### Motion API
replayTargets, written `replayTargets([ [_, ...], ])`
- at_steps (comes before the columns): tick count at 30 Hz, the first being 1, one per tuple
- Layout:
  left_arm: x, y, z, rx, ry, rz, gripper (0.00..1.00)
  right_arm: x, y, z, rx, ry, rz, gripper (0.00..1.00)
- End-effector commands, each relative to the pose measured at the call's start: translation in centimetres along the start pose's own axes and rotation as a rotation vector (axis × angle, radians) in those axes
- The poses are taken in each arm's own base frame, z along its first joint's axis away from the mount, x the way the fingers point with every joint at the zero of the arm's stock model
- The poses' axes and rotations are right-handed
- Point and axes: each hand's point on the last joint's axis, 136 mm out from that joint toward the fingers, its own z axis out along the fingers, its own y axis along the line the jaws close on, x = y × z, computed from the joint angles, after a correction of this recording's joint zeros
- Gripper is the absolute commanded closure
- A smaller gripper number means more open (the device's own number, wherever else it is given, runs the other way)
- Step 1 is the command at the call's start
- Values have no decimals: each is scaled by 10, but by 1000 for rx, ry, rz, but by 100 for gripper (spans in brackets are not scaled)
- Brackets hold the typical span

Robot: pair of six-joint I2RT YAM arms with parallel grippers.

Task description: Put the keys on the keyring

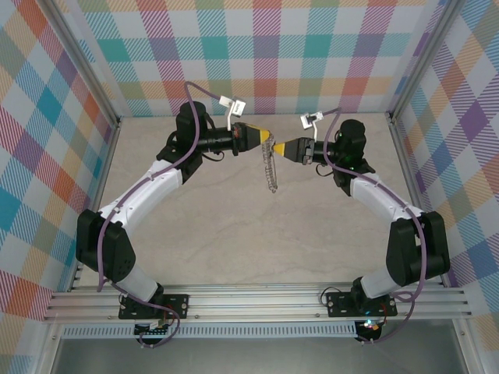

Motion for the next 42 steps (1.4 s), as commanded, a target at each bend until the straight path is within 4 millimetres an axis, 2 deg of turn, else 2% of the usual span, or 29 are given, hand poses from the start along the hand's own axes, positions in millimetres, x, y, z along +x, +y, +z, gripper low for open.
replayTargets([
  [1, -13, -24, -2, 44, -41, 57, 100, -3, 21, 1, -54, 20, -72, 84],
  [6, -14, -23, -3, 36, -46, 57, 100, 1, 24, 1, -58, 23, -85, 100],
  [12, -16, -24, -3, 40, -50, 63, 100, 4, 21, 1, -38, 23, -80, 99],
  [13, -16, -24, -3, 41, -50, 63, 100, 5, 20, 0, -26, 23, -84, 95],
  [14, -15, -26, -3, 46, -48, 62, 100, 6, 19, -1, -15, 21, -86, 87],
  [15, -15, -26, -3, 49, -46, 63, 100, 5, 18, -3, 1, 16, -90, 70],
  [16, -15, -27, -3, 52, -44, 63, 100, 4, 17, -5, 16, 9, -97, 58],
  [18, -14, -30, -4, 61, -36, 65, 100, 1, 15, -11, 40, -7, -104, 45],
  [19, -13, -30, -4, 63, -34, 69, 100, -1, 15, -14, 46, -15, -109, 41],
  [22, -12, -32, -3, 77, -24, 65, 100, -7, 15, -16, 43, -21, -117, 36],
  [30, -11, -40, 0, 117, -4, 67, 100, -17, 19, -8, -35, -4, -122, 34],
  [35, -12, -42, 0, 122, 0, 70, 100, -14, 27, 0, -79, 18, -149, 34],
  [42, -12, -40, 1, 109, -7, 69, 100, -4, 32, 1, -103, 48, -147, 43],
])
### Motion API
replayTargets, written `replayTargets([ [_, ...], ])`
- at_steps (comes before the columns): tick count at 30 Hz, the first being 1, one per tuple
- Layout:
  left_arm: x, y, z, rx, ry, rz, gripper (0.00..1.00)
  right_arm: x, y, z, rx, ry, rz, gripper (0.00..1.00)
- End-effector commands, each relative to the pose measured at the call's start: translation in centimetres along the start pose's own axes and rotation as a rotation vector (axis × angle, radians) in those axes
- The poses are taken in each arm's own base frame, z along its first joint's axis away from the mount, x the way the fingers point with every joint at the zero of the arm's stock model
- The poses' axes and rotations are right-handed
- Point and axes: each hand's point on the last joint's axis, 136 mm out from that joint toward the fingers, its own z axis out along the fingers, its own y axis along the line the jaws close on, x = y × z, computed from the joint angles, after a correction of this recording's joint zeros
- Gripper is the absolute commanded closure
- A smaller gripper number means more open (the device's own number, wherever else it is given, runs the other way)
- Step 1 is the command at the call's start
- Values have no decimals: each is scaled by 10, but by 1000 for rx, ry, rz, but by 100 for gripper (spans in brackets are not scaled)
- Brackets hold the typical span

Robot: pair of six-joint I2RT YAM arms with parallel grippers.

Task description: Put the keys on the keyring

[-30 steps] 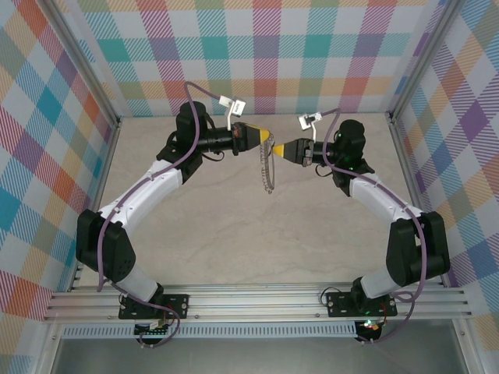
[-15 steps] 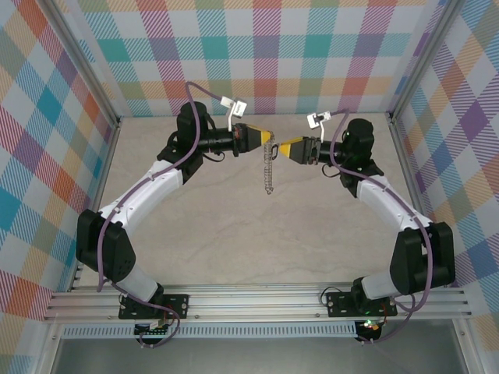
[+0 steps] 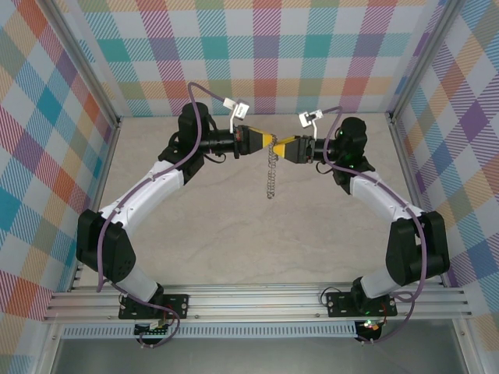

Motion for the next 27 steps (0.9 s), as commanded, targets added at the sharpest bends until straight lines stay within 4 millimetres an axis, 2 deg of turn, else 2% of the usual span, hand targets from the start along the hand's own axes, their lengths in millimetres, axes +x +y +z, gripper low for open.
replayTargets([
  [1, -20, -25, -3, 42, -43, 73, 100, -1, 17, 0, -46, 18, -68, 45],
  [12, -24, -25, -4, 26, -62, 79, 100, 13, 17, -4, -26, 15, -68, 60],
  [27, -25, -23, -4, 17, -75, 80, 100, 19, 11, -3, -25, 21, -31, 95],
])
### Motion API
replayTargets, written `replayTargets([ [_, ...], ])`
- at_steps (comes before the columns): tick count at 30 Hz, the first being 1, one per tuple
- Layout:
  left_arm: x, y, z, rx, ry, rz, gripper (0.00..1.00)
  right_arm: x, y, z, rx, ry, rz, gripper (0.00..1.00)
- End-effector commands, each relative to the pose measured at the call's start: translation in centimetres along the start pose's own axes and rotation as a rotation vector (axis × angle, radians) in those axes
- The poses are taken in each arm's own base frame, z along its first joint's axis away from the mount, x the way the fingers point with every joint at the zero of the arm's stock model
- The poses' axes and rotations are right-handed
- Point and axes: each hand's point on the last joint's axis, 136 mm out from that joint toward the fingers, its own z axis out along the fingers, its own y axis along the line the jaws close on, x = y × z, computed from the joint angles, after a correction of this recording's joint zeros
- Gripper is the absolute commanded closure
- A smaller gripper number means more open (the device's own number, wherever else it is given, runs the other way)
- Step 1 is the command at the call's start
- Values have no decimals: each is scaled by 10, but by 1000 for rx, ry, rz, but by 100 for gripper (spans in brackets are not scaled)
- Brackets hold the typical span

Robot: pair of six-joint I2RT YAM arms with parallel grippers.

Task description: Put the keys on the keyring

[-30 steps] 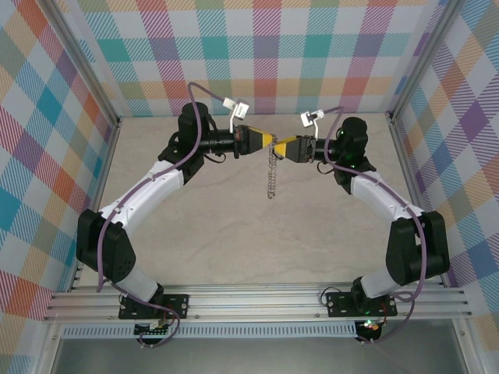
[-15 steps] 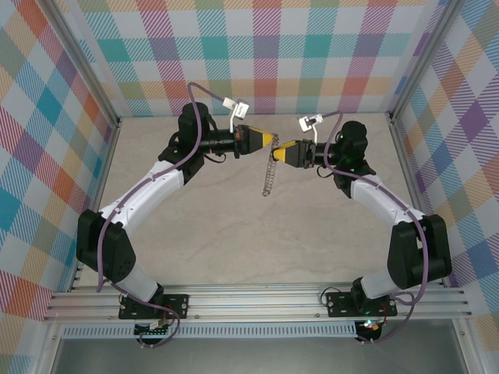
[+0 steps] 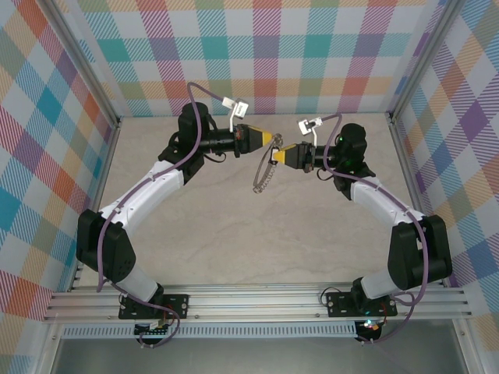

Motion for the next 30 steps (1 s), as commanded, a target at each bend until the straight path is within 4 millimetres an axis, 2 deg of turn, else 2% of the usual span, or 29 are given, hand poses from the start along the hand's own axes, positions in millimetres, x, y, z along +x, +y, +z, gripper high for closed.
replayTargets([
  [1, -22, -28, -5, 50, -58, 77, 100, 0, 10, 0, -20, 2, -43, 98],
  [10, -28, -26, -7, 23, -95, 78, 100, 3, 6, 2, -13, 3, -19, 98],
  [22, -24, -22, -9, 0, -129, 68, 100, 5, -3, 20, -1, 21, 22, 96],
  [25, -23, -19, -8, -4, -130, 62, 100, 4, -5, 19, 20, 11, 24, 86],
  [27, -21, -16, -7, -8, -128, 57, 100, 4, -6, 17, 44, -2, 22, 72],
  [30, -21, -15, -7, -15, -130, 56, 100, 2, -7, 10, 82, -22, 21, 58],
])
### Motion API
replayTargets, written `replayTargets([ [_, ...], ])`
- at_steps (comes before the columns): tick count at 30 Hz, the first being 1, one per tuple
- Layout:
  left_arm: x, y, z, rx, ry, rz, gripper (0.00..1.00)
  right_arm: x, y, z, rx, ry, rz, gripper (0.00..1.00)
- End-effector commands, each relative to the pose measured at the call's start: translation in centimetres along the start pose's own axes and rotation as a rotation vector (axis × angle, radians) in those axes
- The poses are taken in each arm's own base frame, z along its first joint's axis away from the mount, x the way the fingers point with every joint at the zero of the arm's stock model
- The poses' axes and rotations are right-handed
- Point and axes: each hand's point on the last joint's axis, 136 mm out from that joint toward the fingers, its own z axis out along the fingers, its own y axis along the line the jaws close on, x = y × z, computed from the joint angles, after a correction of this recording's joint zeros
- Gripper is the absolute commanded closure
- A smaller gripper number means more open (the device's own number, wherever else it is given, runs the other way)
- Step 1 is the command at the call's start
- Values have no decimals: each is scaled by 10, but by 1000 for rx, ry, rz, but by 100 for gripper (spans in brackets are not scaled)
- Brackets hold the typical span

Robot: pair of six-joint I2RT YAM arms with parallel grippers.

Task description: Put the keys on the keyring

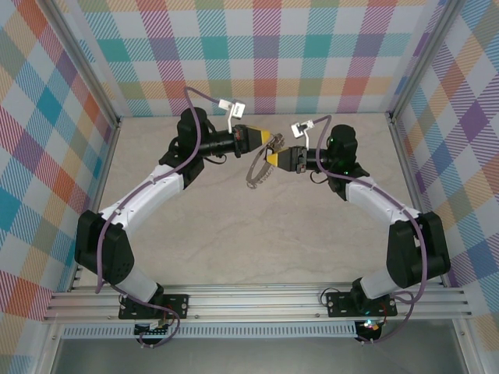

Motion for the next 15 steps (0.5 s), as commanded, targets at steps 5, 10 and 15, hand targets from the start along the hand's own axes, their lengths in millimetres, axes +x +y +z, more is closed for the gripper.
replayTargets([
  [5, -17, -22, -4, 29, -62, 66, 100, -15, 11, -25, 82, -78, -58, 43],
  [10, -15, -18, -3, 19, -59, 64, 100, -21, 10, -44, 143, -133, -58, 37],
  [15, -12, -13, -2, 4, -56, 66, 100, -32, 2, -65, 240, -222, -38, 30],
])
